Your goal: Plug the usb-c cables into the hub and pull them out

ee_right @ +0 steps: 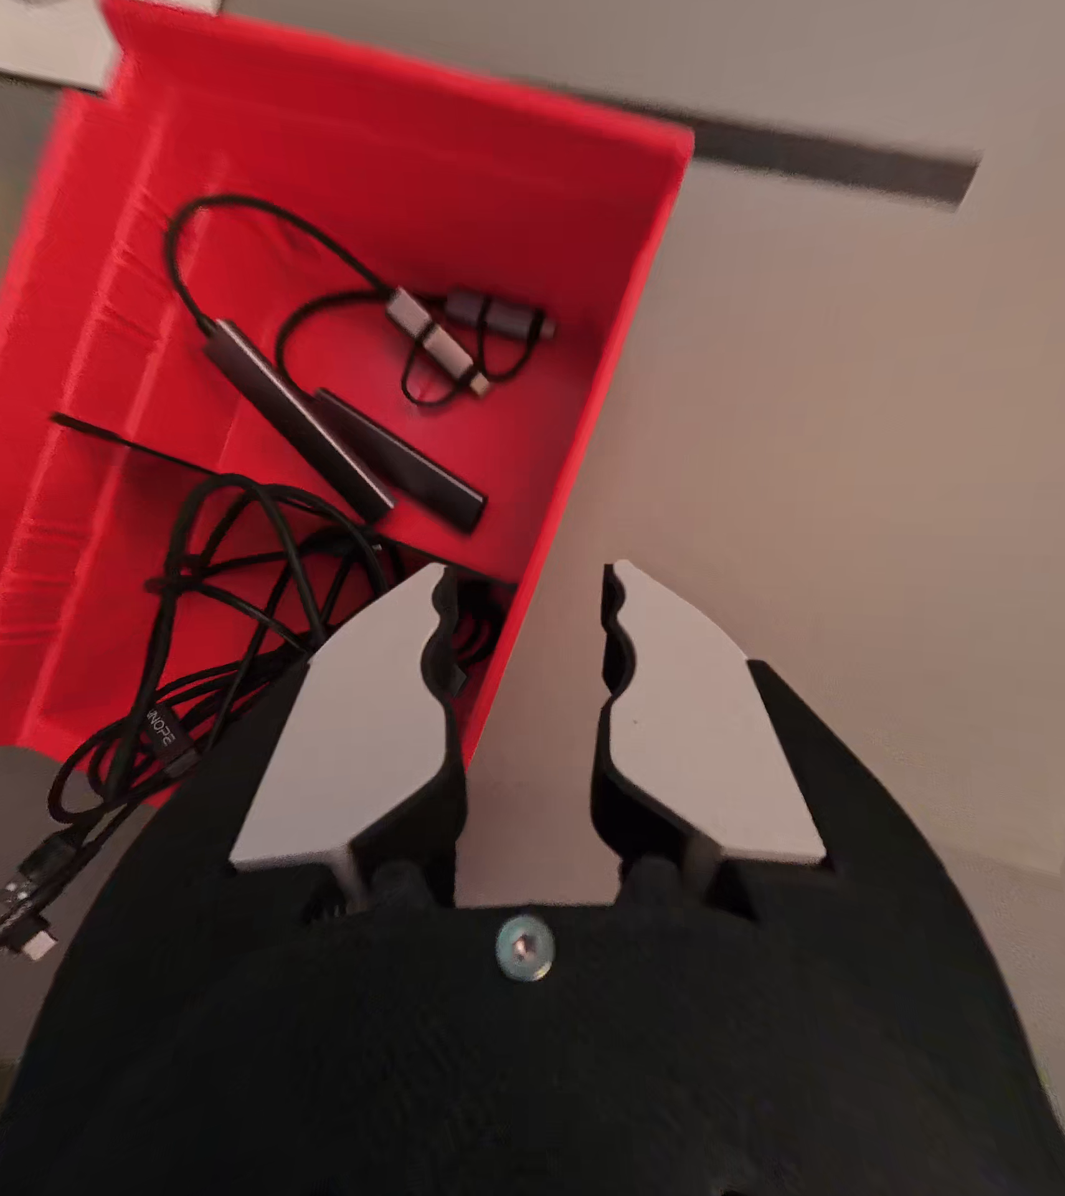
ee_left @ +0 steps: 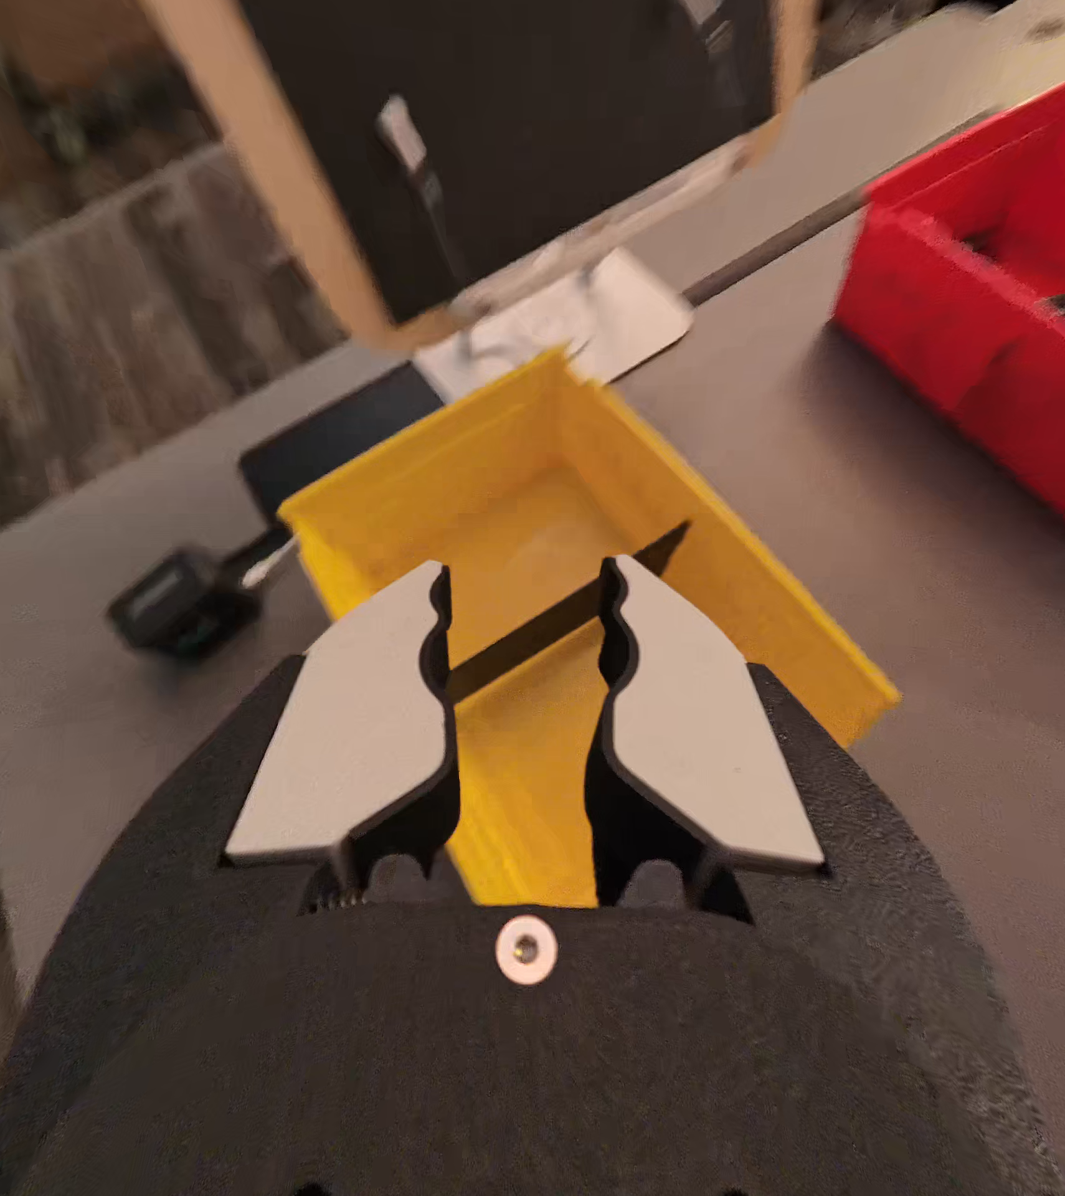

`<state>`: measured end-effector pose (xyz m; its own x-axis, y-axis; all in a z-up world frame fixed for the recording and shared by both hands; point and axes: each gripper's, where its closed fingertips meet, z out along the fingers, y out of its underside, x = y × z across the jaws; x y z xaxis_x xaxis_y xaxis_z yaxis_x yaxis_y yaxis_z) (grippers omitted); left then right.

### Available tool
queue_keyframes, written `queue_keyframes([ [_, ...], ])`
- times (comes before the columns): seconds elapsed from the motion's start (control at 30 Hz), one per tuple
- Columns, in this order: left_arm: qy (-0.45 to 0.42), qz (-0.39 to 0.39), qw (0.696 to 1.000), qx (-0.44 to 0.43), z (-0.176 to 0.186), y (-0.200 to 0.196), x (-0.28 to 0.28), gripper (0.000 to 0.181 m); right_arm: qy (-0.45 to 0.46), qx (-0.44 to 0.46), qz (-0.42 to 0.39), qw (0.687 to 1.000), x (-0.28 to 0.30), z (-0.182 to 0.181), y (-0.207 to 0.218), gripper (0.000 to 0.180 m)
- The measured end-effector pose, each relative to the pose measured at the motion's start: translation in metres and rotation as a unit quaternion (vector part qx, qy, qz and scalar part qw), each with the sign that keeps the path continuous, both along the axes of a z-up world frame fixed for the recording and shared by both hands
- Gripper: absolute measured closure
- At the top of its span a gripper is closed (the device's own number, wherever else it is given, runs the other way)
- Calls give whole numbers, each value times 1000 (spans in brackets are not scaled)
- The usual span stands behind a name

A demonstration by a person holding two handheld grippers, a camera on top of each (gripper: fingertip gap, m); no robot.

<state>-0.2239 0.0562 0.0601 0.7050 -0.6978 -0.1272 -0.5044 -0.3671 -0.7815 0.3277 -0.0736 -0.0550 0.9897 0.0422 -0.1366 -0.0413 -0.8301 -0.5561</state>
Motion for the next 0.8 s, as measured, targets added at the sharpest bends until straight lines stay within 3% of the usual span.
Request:
queue_keyframes([
  [0.1,31,67,995,-67,-27,10,-34,135,-5,-91,-24,996,1,-25,-12,145],
  [0.23,24,91,983,-155,-60,8,-52,135,21,-179,-5,984,-13,-49,-27,156],
  [0.4,40,120,972,-196,-83,11,-75,137,29,-212,-3,977,-16,-61,-27,171],
  [0.67,66,142,947,-281,-124,9,-80,134,48,-244,-32,968,-18,-69,-28,172],
  [0.73,92,145,939,-298,-135,8,-83,139,48,-247,-33,967,-18,-69,-28,173],
  [0.8,112,133,929,-325,-148,3,-82,161,45,-252,-38,966,-19,-69,-28,173],
])
